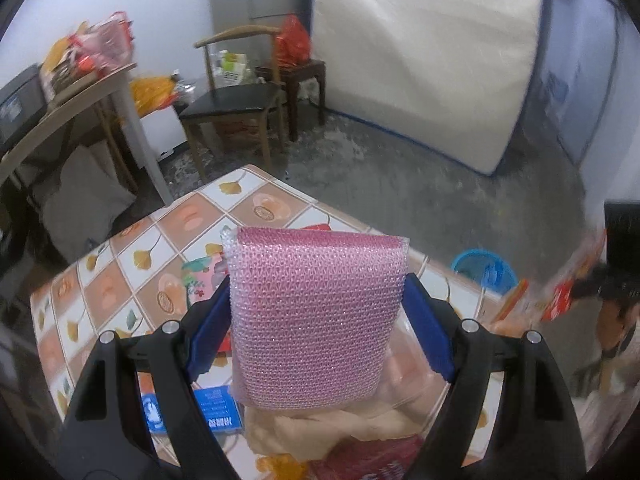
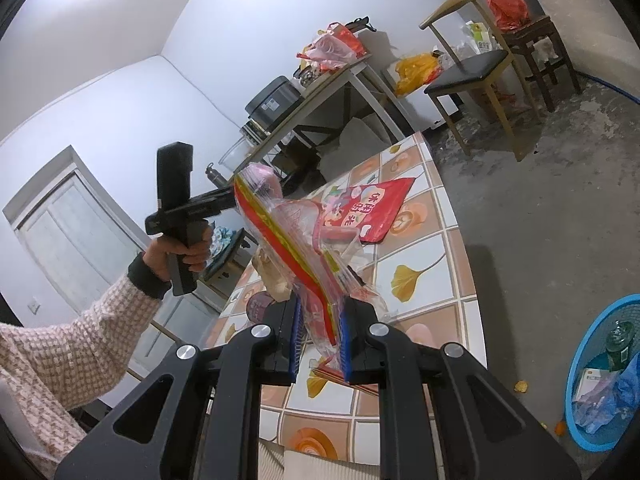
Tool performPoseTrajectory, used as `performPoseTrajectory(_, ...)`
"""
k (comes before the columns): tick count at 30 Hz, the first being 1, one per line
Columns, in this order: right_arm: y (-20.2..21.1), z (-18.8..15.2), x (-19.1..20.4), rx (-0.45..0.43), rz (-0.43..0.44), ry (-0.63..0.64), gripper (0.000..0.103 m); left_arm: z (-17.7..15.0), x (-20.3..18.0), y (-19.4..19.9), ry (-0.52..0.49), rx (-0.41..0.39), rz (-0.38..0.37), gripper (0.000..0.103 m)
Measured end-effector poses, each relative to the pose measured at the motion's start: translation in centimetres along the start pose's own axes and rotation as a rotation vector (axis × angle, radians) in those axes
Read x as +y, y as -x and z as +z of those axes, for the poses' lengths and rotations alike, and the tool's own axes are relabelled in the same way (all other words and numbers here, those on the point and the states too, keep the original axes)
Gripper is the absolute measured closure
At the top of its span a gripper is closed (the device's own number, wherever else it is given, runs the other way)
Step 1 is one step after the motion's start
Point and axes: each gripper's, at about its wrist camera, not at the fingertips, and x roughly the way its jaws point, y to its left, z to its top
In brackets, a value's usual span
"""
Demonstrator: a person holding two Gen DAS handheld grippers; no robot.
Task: Collect trash
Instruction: 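Carry the pink pad with the left tool while the right tool carries the zip-lock bag toward the basket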
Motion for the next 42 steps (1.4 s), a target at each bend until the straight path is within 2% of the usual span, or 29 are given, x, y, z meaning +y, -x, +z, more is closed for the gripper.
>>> performPoseTrajectory(8, 0.9, -0.1, 0.3, -0.015, 0.004, 0.000, 0.088, 0.5, 0.4, 3.1, 0.157, -0.038, 0.062, 0.025)
performPoseTrajectory(17, 2.8, 0.0, 0.7, -0.043, 0.016, 0.003, 0.088, 0.1, -3.0, 6.6, 0.197, -0.075, 0.034, 0.025)
performPoseTrajectory(27, 8.0, 0.2, -0.3, -0.138, -0.027, -0.027, 0.088, -0.1, -10.0, 7.6, 0.164, -0.076, -0.095, 0.025)
performPoseTrajectory(35, 13.9, -0.4, -2.6, -0.234, -0.116, -0.087, 0.088, 1.1, -16.9, 5.4, 0.114, -0.052, -0.226, 0.025)
performPoseTrajectory(42, 18.8, -1.9, -5.0, -0.295, -0.228, -0.138, 0.088, 2.6, -23.0, 2.2, 0.069, -0.038, -0.304, 0.025)
